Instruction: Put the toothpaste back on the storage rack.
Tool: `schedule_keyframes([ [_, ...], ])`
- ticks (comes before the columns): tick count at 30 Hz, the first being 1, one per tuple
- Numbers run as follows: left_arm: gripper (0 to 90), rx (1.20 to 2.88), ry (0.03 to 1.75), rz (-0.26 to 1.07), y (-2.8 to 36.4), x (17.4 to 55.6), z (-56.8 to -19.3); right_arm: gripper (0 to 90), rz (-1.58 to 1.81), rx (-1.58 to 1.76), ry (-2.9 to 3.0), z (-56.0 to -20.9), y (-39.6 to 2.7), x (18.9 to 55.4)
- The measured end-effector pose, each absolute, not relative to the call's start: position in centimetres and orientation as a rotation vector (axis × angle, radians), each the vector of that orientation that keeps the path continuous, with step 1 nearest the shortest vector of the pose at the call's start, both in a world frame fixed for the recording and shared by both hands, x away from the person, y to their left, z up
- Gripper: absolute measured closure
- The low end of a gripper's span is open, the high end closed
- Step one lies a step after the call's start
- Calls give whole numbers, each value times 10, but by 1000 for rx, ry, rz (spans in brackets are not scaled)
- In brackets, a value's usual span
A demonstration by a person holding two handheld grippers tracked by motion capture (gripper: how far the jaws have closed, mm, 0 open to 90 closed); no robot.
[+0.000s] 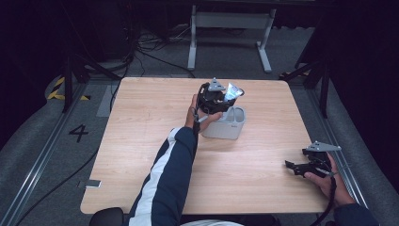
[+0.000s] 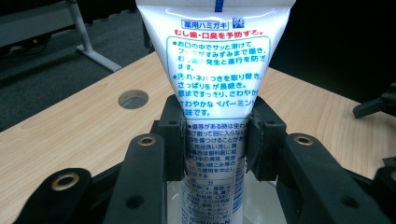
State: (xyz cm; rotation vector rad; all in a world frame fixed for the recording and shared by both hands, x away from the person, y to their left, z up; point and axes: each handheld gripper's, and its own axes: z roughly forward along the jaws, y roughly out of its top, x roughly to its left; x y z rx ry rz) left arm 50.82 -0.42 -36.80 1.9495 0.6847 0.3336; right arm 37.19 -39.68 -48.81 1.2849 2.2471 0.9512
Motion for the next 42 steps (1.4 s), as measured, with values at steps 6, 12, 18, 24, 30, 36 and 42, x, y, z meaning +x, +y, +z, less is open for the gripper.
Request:
schedule_keyframes([
  [6, 643, 1973, 678, 338, -5, 507, -371, 28, 951, 1285, 2247, -488, -397, 372],
  [12, 640, 1998, 673, 350, -4, 506, -372, 28, 951, 1285, 2247, -488, -397, 372],
  [18, 638, 2022, 667, 365, -4, 505, -374, 28, 951, 1285, 2247, -488, -397, 372],
  [24, 635, 2055, 660, 364, -5, 505, -377, 28, 951, 1285, 2247, -488, -397, 372],
  [30, 633, 2070, 653, 370, -6, 504, -378, 28, 951, 1285, 2247, -488, -397, 372],
  [36, 630, 2088, 651, 368, -6, 504, -379, 28, 951, 1285, 2247, -488, -397, 372],
  [42, 623, 2125, 643, 373, -7, 503, -382, 28, 951, 1285, 2247, -488, -397, 372],
])
